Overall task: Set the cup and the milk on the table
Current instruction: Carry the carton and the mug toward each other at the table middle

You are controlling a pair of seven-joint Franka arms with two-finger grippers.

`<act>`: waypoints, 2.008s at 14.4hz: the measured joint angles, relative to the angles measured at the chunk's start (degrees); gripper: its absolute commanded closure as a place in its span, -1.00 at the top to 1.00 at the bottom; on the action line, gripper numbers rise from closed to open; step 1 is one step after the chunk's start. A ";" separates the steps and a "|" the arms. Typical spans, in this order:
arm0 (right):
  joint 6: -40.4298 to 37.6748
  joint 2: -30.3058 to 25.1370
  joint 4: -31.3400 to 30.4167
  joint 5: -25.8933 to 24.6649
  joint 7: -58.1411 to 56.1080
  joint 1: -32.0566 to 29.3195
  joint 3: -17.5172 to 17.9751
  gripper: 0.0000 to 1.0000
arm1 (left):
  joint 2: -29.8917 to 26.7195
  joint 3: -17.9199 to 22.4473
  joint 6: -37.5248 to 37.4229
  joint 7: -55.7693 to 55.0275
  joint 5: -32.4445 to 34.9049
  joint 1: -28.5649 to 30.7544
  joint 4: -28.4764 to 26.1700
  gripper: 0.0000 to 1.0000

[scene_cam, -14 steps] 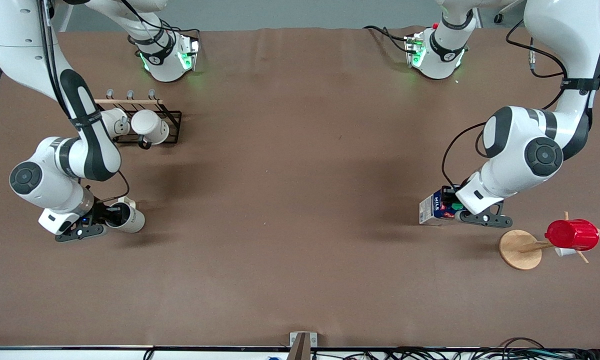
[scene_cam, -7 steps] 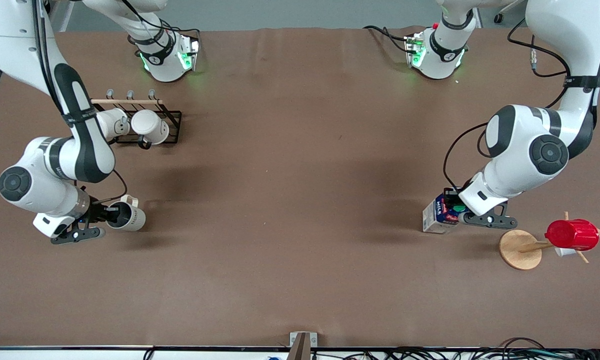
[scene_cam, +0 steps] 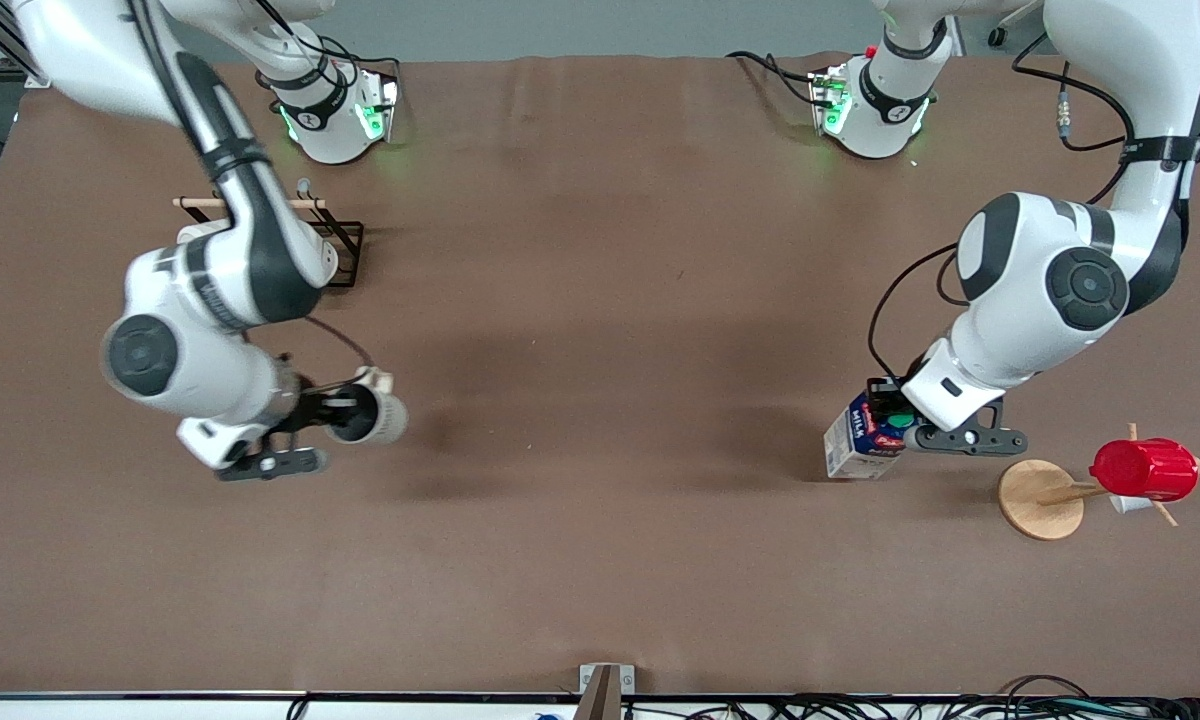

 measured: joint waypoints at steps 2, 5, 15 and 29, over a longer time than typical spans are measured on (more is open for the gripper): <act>0.66 1.28 1.39 -0.05 6.30 5.52 1.06 -0.99 | 0.00 -1.25 0.00 -3.58 0.00 -0.48 0.86 -0.21; 1.46 6.46 6.59 -0.62 13.17 13.72 1.26 -0.99 | 0.03 -1.57 0.00 -8.86 0.00 -2.60 2.37 -0.21; 13.48 17.50 12.23 -11.43 35.17 24.86 1.20 -0.96 | 3.30 -1.63 -0.02 -24.28 0.00 -11.14 5.87 -0.21; 14.80 18.85 13.83 -14.98 38.31 26.29 0.87 1.00 | 7.83 -1.66 -0.25 -38.86 0.00 -19.93 8.88 -0.21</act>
